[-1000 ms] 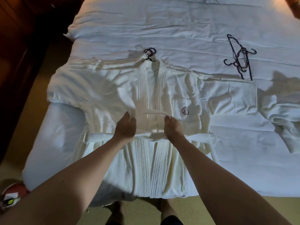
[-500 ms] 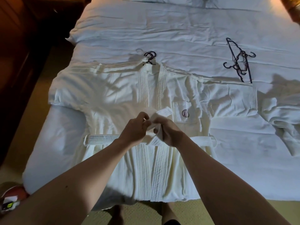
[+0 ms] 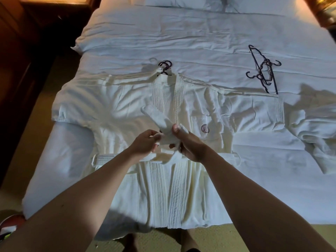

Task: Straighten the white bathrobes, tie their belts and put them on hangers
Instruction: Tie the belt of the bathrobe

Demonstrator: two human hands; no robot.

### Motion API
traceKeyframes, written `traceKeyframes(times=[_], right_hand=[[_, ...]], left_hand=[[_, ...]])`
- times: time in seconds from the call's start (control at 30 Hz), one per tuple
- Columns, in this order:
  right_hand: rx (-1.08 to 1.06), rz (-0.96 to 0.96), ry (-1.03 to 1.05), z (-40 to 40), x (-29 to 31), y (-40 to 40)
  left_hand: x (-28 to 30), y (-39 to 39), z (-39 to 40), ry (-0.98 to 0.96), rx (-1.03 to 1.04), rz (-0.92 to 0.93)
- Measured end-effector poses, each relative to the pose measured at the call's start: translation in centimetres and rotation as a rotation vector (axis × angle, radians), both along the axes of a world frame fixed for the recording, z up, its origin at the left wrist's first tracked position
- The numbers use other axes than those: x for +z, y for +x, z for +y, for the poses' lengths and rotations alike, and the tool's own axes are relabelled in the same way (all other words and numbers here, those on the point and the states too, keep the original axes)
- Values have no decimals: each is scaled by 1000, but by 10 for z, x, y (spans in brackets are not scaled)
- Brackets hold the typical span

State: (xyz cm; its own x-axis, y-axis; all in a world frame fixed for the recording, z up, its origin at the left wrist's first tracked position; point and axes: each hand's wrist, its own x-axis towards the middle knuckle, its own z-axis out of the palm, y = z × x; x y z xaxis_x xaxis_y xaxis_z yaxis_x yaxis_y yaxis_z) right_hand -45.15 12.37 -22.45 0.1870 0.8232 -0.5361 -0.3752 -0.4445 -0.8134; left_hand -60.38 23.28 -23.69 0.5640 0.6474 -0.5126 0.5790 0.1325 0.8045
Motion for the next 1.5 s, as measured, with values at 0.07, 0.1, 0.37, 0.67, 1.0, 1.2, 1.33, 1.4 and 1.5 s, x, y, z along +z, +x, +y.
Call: traceKeyframes(times=[0.07, 0.1, 0.37, 0.67, 1.0, 1.2, 1.33, 1.4, 1.5], right_hand=[[77, 29, -50, -4, 5, 3], [148, -44, -89, -6, 9, 5], [491, -892, -53, 7, 7, 9], [298, -1447, -220, 3, -11, -31], [327, -1403, -133, -8, -27, -40], [356, -1358, -95, -9, -31, -39], [398, -1054, -65, -8, -31, -19], [384, -936, -32, -15, -36, -7], [296, -849, 18, -32, -40, 1]], left_hand=[[6, 2, 6, -29, -12, 11], [10, 3, 7, -40, -9, 20], [11, 1, 7, -377, 158, -206], [18, 5, 8, -282, -107, -101], [-10, -2, 18, -512, -147, -37], [-19, -6, 23, -629, -269, -100], [-19, -5, 14, -304, -109, -8], [-22, -3, 14, -4, -97, 96], [-27, 0, 15, 334, -249, 207]])
